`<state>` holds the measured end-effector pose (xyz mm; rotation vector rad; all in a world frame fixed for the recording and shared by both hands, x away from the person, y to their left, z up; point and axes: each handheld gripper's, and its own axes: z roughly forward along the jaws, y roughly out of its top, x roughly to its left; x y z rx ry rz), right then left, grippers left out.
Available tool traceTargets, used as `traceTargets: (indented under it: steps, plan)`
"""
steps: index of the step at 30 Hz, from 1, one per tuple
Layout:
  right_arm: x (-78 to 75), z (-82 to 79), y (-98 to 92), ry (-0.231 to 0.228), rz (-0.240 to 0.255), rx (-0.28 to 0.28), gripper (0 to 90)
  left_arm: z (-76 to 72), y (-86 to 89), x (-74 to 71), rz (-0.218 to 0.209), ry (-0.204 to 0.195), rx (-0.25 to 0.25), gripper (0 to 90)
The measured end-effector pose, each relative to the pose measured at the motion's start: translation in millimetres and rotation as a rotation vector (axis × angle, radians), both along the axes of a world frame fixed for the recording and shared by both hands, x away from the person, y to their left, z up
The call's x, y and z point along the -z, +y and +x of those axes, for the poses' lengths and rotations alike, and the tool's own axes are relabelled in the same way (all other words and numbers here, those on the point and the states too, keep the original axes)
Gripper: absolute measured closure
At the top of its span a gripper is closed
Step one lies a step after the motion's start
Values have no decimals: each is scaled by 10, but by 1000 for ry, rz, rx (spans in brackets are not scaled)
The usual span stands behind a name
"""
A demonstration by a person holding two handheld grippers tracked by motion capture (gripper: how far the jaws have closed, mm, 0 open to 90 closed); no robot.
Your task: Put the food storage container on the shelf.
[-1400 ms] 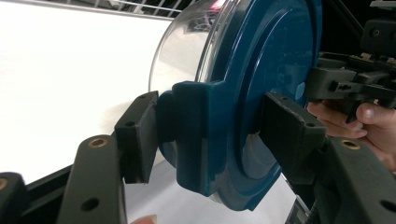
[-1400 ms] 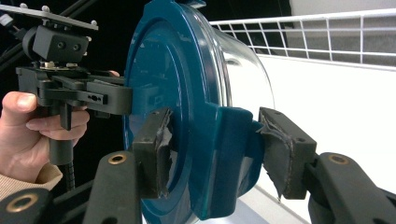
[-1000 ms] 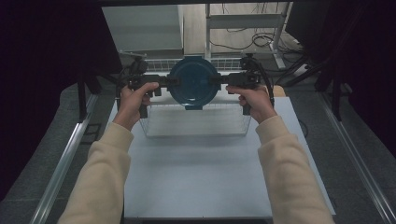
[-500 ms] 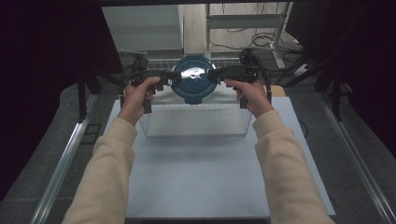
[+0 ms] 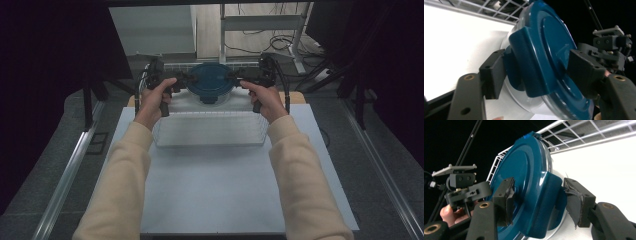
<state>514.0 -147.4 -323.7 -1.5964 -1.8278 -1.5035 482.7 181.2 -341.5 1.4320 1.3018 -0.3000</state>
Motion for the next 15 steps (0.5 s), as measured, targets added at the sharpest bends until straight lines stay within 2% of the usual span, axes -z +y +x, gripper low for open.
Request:
traceTargets:
  steps: [1,5,8,10,13,14,15]
  plan:
    - [10,4,-1,11,15,1,439,-5,-1,3,0,-5,0,324]
    - [-1,-22,11,-23,-10,14,417,-23,-7,-13,15,-12,-5,294]
    - [-53,-76,44,-83,-64,21,271,-46,0,-28,21,-22,-14,226]
    - [-89,-115,44,-111,-77,30,218,-77,3,-48,55,-33,-20,193]
    - [-138,-180,19,-151,-88,27,195,-167,39,-104,68,-70,-32,185]
    - [-156,-215,8,-177,-105,25,189,-192,50,-120,75,-80,-40,182]
    - [-166,-237,-2,-191,-110,19,184,-235,70,-146,92,-98,-52,182]
